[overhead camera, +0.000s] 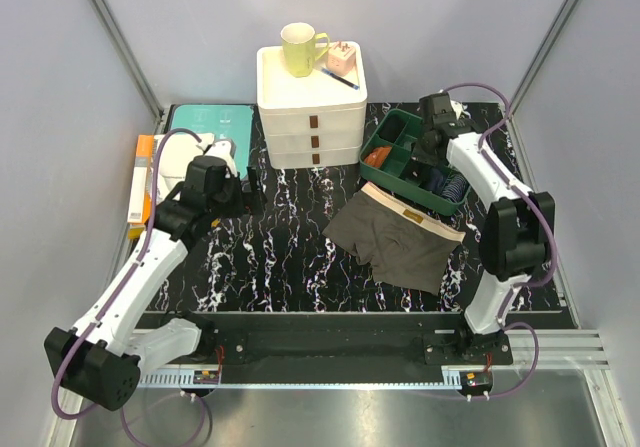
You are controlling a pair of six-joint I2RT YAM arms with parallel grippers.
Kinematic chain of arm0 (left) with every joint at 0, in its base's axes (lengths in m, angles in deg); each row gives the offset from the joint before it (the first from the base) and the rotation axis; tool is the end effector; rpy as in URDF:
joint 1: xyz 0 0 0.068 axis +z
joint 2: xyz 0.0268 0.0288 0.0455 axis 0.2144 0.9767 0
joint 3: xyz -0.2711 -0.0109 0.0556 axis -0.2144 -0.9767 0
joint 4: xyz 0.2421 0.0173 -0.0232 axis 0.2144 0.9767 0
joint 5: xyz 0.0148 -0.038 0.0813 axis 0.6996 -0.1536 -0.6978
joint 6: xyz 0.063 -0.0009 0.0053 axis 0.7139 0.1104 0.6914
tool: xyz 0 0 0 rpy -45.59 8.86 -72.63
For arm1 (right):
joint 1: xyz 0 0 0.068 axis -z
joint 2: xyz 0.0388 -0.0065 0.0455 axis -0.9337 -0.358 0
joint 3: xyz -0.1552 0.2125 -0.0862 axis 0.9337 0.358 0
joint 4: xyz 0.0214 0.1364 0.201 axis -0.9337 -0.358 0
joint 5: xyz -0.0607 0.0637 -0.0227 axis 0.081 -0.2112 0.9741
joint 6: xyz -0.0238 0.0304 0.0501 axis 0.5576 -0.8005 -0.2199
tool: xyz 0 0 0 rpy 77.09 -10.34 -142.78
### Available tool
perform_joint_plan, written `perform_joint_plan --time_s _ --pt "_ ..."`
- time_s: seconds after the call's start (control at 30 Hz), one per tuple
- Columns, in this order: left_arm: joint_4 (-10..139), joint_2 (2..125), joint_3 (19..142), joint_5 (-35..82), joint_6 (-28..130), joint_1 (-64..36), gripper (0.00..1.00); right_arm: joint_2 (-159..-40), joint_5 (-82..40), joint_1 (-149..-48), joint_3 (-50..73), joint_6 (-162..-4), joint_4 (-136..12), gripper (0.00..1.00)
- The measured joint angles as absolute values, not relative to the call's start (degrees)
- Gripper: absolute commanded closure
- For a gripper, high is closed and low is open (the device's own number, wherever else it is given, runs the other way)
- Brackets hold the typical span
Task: Roll the underwear
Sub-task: Place the underwear in the storage box.
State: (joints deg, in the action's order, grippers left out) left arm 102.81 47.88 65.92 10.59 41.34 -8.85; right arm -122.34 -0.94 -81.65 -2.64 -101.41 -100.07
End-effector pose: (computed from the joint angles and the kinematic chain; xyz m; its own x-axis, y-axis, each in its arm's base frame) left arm 0.1960 -0.0721 0.3184 -0.6572 -0.1342 -0.7417 0.0691 0.9691 -0.2366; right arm 0.3831 0.0750 0.2818 -0.7402 0.2588 -0.6206 0.2535 0.9623 0.0990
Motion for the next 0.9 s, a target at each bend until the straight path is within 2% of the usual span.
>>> perform_joint_plan --time_s 0.3,0.9 --pt "102.79 47.13 65.92 10.5 41.91 -8.72 0.01 -129.33 -0.48 -80.64 -9.09 -104.86 -102.22 1.0" --pt "102.46 45.49 63.93 10.3 41.99 -8.72 0.01 -138.65 1.82 -80.64 -10.12 -110.9 -103.37 1.0"
